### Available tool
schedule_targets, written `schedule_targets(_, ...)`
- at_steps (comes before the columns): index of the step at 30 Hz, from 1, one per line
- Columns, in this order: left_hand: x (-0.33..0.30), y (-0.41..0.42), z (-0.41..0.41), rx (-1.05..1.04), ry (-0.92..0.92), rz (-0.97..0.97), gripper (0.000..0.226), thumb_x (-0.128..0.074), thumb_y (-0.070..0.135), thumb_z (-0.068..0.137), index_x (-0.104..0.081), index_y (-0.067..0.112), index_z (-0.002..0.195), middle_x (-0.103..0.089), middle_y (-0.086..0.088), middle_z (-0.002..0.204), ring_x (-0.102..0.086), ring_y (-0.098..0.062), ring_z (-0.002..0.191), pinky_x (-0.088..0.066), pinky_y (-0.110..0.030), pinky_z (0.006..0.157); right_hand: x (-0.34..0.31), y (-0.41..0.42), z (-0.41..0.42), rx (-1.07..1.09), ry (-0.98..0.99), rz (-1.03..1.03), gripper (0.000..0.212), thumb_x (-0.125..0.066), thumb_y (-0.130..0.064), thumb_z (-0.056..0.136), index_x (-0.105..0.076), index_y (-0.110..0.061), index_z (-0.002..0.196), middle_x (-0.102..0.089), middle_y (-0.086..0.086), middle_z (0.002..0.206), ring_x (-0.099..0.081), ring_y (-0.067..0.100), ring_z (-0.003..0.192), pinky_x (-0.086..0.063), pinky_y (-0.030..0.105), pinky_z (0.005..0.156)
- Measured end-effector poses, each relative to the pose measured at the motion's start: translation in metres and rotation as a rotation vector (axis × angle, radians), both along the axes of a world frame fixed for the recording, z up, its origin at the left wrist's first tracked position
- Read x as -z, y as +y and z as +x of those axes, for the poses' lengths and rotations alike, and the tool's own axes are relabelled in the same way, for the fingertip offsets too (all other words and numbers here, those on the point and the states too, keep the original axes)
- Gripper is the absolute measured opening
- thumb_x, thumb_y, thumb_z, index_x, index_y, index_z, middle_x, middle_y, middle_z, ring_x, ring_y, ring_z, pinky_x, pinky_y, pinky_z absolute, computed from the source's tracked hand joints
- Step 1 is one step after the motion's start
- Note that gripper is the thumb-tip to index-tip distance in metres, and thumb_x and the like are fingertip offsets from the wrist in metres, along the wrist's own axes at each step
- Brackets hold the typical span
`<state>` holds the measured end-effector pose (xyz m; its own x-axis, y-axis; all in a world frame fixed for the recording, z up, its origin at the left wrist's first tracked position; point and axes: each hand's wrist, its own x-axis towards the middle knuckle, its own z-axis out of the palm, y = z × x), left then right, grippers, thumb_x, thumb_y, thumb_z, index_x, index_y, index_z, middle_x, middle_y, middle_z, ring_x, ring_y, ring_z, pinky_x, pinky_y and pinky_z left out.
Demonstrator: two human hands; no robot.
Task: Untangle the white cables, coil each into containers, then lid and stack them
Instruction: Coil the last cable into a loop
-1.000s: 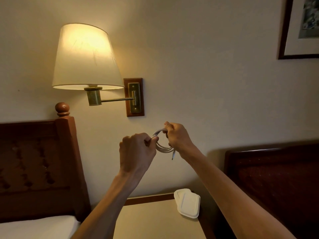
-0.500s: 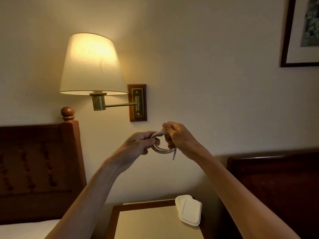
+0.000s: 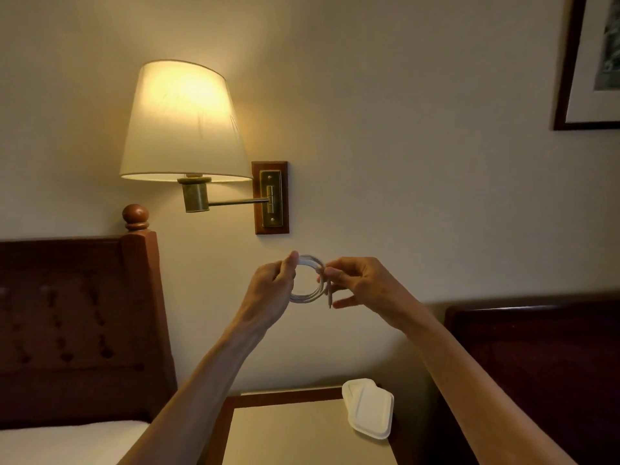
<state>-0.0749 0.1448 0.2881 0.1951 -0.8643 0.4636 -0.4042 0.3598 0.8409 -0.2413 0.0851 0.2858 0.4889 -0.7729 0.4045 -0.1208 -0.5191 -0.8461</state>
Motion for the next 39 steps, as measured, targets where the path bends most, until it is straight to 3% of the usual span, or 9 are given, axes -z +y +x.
schedule_targets(6, 0.013, -0.009, 0.002, -0.070, -0.084, -0.071, 0.047, -0.038, 0.038, 0.102, -0.045, 0.012, 0.063, -0.038, -0.005, 0.059, -0.032, -0.012, 0.054, -0.028, -0.029, 0.056, -0.002, 0.000, -0.011, 0.170, 0.160, -0.197, 0.014, -0.068, -0.019, 0.089, -0.075, -0.012, 0.099, -0.075, -0.002, 0.088, -0.070, 0.007, 0.082, -0.050, 0.009, 0.069)
schedule_targets(10, 0.018, -0.014, 0.005, -0.125, -0.274, -0.174, 0.038, -0.043, 0.036, 0.101, -0.064, 0.015, 0.077, -0.055, -0.004, 0.060, -0.043, -0.009, 0.050, -0.035, -0.017, 0.049, -0.019, 0.001, -0.014, 0.313, 0.198, -0.217, 0.009, -0.071, -0.017, 0.088, -0.076, -0.010, 0.092, -0.071, 0.000, 0.076, -0.066, 0.008, 0.068, -0.053, 0.016, 0.068)
schedule_targets(14, 0.026, -0.018, 0.003, -0.160, -0.313, -0.249, 0.050, -0.040, 0.044, 0.096, -0.070, 0.005, 0.088, -0.059, -0.006, 0.061, -0.048, -0.014, 0.049, -0.036, -0.025, 0.047, -0.025, 0.017, 0.002, 0.094, -0.177, 0.260, 0.015, -0.062, -0.010, 0.093, -0.068, 0.003, 0.097, -0.071, 0.009, 0.078, -0.069, 0.014, 0.067, -0.057, 0.021, 0.064)
schedule_targets(16, 0.023, -0.018, 0.001, -0.141, -0.199, -0.232, 0.040, -0.039, 0.040, 0.100, -0.070, 0.015, 0.094, -0.061, -0.004, 0.064, -0.053, -0.012, 0.054, -0.041, -0.027, 0.050, -0.015, 0.023, 0.014, 0.086, -0.297, 0.265, 0.013, -0.060, -0.008, 0.094, -0.065, 0.002, 0.100, -0.072, 0.011, 0.083, -0.073, 0.016, 0.072, -0.058, 0.022, 0.068)
schedule_targets(20, 0.011, -0.011, -0.004, -0.085, 0.028, -0.172, 0.041, -0.038, 0.035, 0.103, -0.056, 0.024, 0.067, -0.040, 0.005, 0.054, -0.038, -0.004, 0.046, -0.031, -0.012, 0.047, 0.012, 0.024, 0.030, 0.233, -0.398, 0.010, 0.012, -0.065, -0.011, 0.091, -0.066, -0.004, 0.100, -0.073, 0.008, 0.085, -0.073, 0.016, 0.076, -0.059, 0.025, 0.075)
schedule_targets(25, 0.004, -0.004, -0.006, 0.023, 0.306, 0.013, 0.049, -0.039, 0.042, 0.102, -0.042, 0.019, 0.058, -0.034, 0.005, 0.054, -0.029, -0.013, 0.057, -0.029, -0.033, 0.062, 0.024, 0.012, 0.041, 0.492, -0.296, -0.522, 0.013, -0.074, -0.020, 0.085, -0.072, -0.011, 0.094, -0.062, -0.003, 0.100, -0.058, 0.009, 0.087, -0.047, 0.011, 0.068)
schedule_targets(29, 0.000, 0.000, -0.002, 0.160, 0.434, 0.042, 0.047, -0.041, 0.039, 0.102, -0.037, 0.020, 0.059, -0.031, 0.006, 0.052, -0.029, -0.013, 0.054, -0.029, -0.034, 0.063, 0.024, 0.003, 0.038, 0.279, -0.310, -0.528, 0.011, -0.066, -0.016, 0.091, -0.063, -0.009, 0.099, -0.062, -0.003, 0.115, -0.066, 0.012, 0.100, -0.056, 0.026, 0.087)
schedule_targets(35, -0.001, 0.000, 0.005, 0.132, 0.354, 0.051, 0.048, -0.041, 0.041, 0.101, -0.037, 0.021, 0.058, -0.033, 0.006, 0.052, -0.031, -0.013, 0.054, -0.030, -0.034, 0.064, 0.014, 0.007, 0.023, -0.011, -0.231, -0.316, 0.007, -0.057, -0.012, 0.094, -0.054, -0.014, 0.101, -0.066, 0.001, 0.109, -0.072, 0.017, 0.088, -0.058, 0.029, 0.079)
schedule_targets(39, 0.000, -0.001, 0.010, 0.139, 0.415, 0.075, 0.045, -0.043, 0.040, 0.101, -0.040, 0.021, 0.061, -0.035, 0.005, 0.054, -0.032, -0.015, 0.059, -0.032, -0.037, 0.069, 0.005, 0.007, 0.002, -0.286, -0.078, -0.174, 0.034, -0.057, 0.006, 0.091, -0.050, -0.012, 0.119, -0.067, 0.008, 0.117, -0.066, 0.024, 0.110, -0.056, 0.039, 0.092)
